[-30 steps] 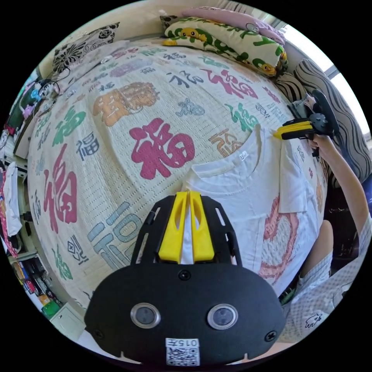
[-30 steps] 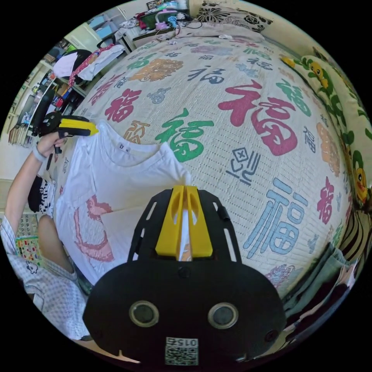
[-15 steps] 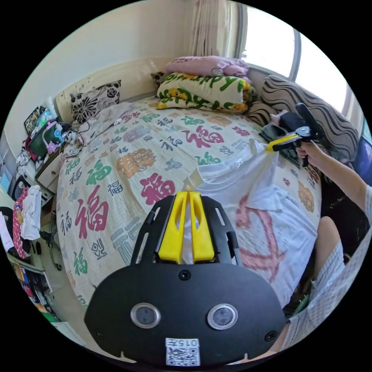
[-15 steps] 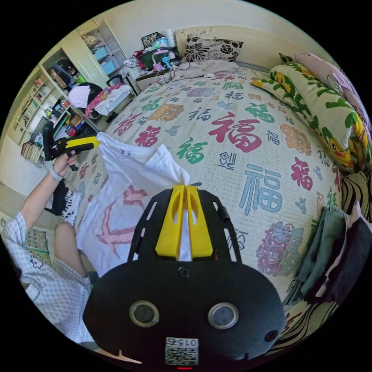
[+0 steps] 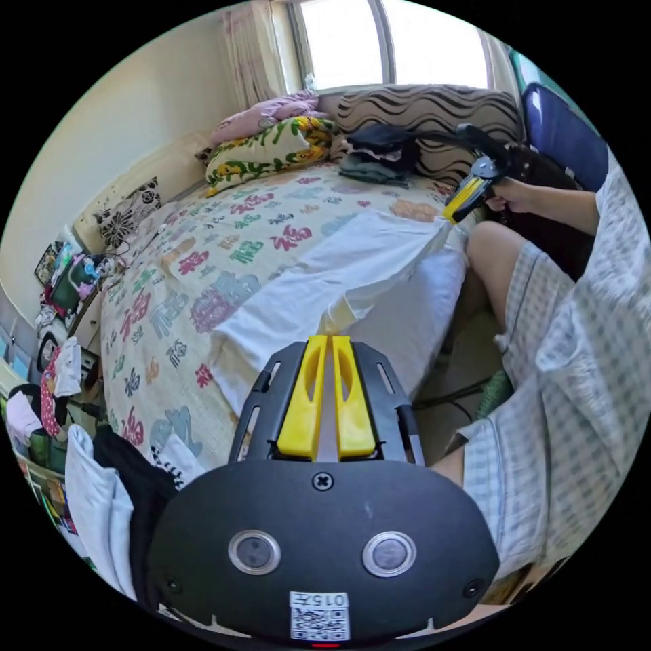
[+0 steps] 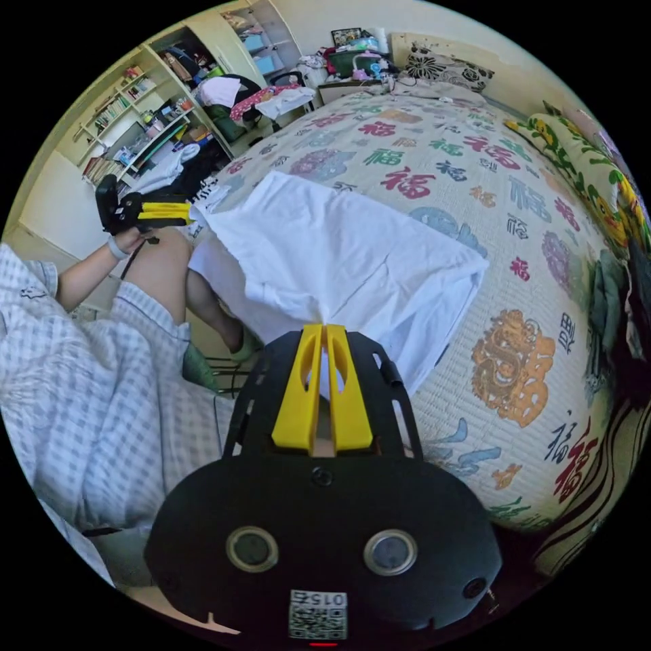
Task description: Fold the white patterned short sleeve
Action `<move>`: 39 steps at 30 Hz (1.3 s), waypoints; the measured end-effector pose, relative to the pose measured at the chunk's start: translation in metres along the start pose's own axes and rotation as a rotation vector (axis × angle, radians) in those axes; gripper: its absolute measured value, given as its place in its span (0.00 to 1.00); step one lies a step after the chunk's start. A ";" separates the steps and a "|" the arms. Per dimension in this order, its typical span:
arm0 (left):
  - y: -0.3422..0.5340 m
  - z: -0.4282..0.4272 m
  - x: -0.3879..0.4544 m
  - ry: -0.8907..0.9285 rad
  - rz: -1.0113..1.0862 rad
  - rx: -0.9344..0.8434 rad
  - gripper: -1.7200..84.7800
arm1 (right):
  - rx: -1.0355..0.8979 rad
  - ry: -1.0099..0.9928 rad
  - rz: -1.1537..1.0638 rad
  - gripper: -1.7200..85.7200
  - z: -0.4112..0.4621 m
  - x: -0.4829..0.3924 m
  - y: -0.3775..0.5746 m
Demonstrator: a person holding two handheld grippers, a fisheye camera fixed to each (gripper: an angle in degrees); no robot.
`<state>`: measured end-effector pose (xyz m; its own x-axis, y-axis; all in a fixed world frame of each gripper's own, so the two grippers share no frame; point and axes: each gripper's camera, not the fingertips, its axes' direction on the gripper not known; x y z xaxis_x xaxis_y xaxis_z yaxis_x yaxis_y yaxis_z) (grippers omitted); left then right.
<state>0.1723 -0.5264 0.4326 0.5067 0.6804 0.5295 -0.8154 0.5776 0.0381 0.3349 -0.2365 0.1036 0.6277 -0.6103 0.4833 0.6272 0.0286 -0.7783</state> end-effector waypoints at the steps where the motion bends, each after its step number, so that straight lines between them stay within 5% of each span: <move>1: 0.004 0.000 0.010 0.008 0.012 -0.017 0.02 | -0.012 0.016 -0.002 0.01 0.002 -0.005 0.007; 15: 0.036 -0.021 0.086 0.007 0.096 -0.340 0.01 | -0.236 0.177 0.145 0.01 0.006 -0.026 0.088; 23: 0.029 -0.035 0.031 0.040 -0.185 -0.231 0.01 | -0.160 0.100 0.160 0.01 0.013 -0.020 0.082; 30: 0.064 0.029 -0.017 0.072 -0.336 -0.501 0.01 | -0.338 0.097 0.198 0.01 0.071 0.015 0.080; 34: 0.088 0.000 -0.062 0.150 -0.464 -0.499 0.02 | -0.283 -0.022 0.248 0.01 0.047 0.050 0.096; 39: 0.129 -0.082 -0.179 0.160 -0.719 -0.206 0.08 | 0.020 -0.170 0.413 0.08 -0.019 0.151 0.119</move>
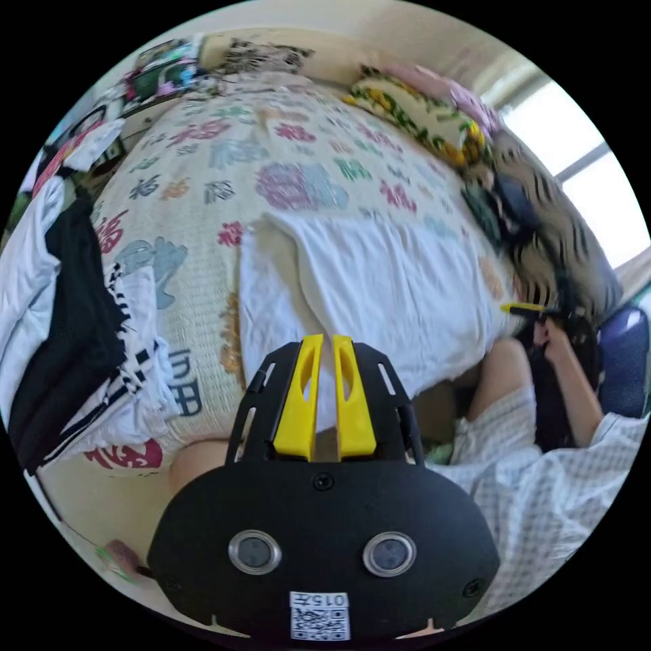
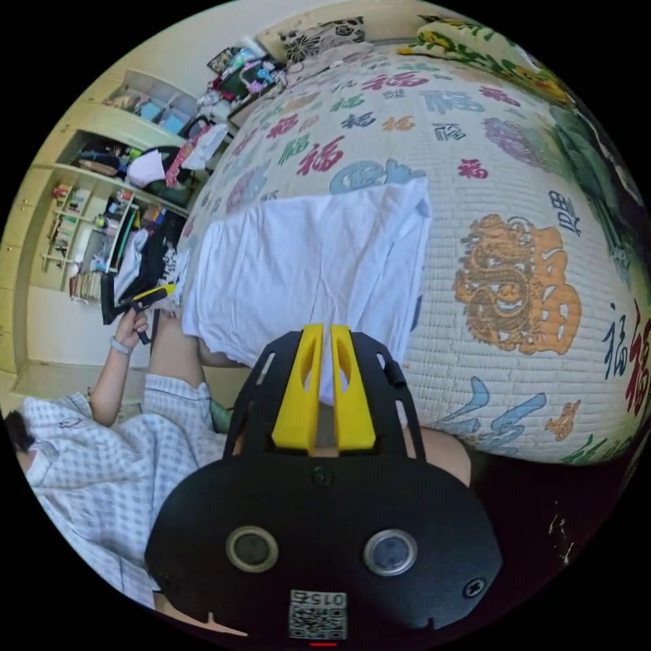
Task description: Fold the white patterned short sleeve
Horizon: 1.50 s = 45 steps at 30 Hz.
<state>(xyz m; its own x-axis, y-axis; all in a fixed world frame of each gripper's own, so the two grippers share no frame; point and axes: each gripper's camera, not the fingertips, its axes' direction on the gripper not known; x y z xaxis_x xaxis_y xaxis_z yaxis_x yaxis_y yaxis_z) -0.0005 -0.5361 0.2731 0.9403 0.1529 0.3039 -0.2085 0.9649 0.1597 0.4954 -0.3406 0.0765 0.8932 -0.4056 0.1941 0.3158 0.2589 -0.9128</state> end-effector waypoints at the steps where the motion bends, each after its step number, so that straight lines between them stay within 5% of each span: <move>1: -0.007 -0.008 -0.014 0.020 -0.036 0.033 0.09 | 0.026 -0.012 0.020 0.08 -0.005 0.010 -0.006; 5: -0.065 -0.029 -0.082 0.057 -0.180 0.155 0.13 | 0.151 -0.060 0.138 0.11 -0.012 0.070 -0.056; 12: -0.143 0.015 -0.155 0.114 -0.291 -0.008 0.12 | 0.024 -0.077 0.260 0.11 0.045 0.138 -0.138; 18: -0.154 0.015 -0.209 0.292 -0.359 -0.035 0.03 | -0.078 -0.031 0.221 0.04 0.088 0.156 -0.168; 28: -0.125 -0.020 -0.254 0.337 -0.449 0.084 0.05 | 0.016 -0.103 0.321 0.06 0.174 0.182 -0.177; 35: -0.059 -0.130 -0.233 0.243 -0.325 0.141 0.11 | 0.109 -0.013 0.177 0.05 0.220 0.125 -0.172; 45: 0.067 -0.151 -0.160 0.005 -0.349 -0.208 0.15 | -0.133 -0.054 -0.393 0.08 0.453 -0.126 -0.270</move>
<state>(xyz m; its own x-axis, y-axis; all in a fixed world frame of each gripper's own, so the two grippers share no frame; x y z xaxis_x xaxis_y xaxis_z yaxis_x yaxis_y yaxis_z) -0.1240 -0.4641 0.0933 0.9464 -0.1913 0.2602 0.1823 0.9815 0.0586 0.4426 0.0376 0.4613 0.7296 -0.4036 0.5521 0.5949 -0.0237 -0.8035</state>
